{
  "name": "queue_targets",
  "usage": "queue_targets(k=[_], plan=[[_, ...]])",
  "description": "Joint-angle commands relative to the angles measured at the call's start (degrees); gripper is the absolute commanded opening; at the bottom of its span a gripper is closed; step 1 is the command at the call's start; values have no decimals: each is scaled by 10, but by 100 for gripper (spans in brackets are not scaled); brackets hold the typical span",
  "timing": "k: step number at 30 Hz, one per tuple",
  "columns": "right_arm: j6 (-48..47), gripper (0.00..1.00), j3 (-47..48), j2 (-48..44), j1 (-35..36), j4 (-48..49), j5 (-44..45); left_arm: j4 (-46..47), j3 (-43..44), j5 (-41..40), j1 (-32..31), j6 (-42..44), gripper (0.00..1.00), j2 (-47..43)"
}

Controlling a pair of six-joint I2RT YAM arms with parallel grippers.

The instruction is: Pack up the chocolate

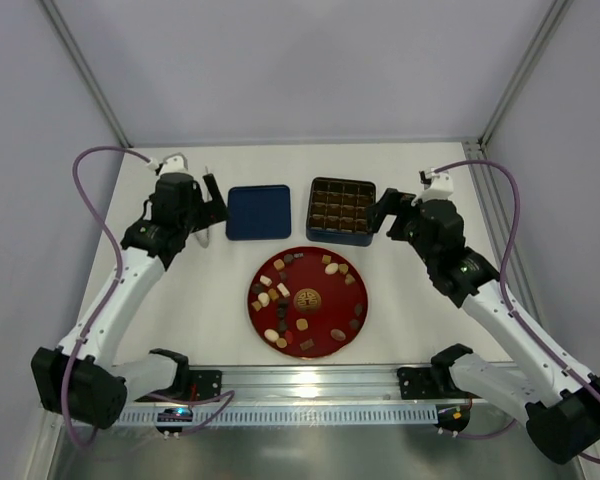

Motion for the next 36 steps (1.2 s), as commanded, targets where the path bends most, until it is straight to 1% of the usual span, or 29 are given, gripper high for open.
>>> queue_targets(k=[1, 5, 8, 9, 10, 13, 17, 20, 24, 36], plan=[[-8, 100, 29, 14, 1, 2, -27, -24, 50, -84, 5, -9, 100, 63], [-1, 100, 30, 32, 1, 8, -54, -28, 79, -83, 40, -8, 100, 145], [2, 100, 29, 43, 1, 16, -78, -14, 97, -54, 69, -9, 100, 212], [3, 100, 30, 46, 1, 18, -84, -7, 103, -38, 88, -7, 100, 228], [3, 100, 31, 48, 1, 20, -87, 1, 111, -20, 93, -6, 100, 245], [1, 100, 32, 55, 1, 21, -99, 24, 137, -10, 107, 8, 100, 299], [-3, 100, 31, 61, 0, 20, -103, 24, 178, -2, 120, 24, 100, 376], [-3, 100, 30, 58, 1, 18, -102, 20, 203, -11, 121, 40, 100, 408], [-3, 100, 29, 52, 1, 17, -106, 17, 221, -12, 132, 41, 100, 449], [-4, 100, 17, 46, 1, 7, -104, 8, 259, -12, 142, 60, 100, 512]])
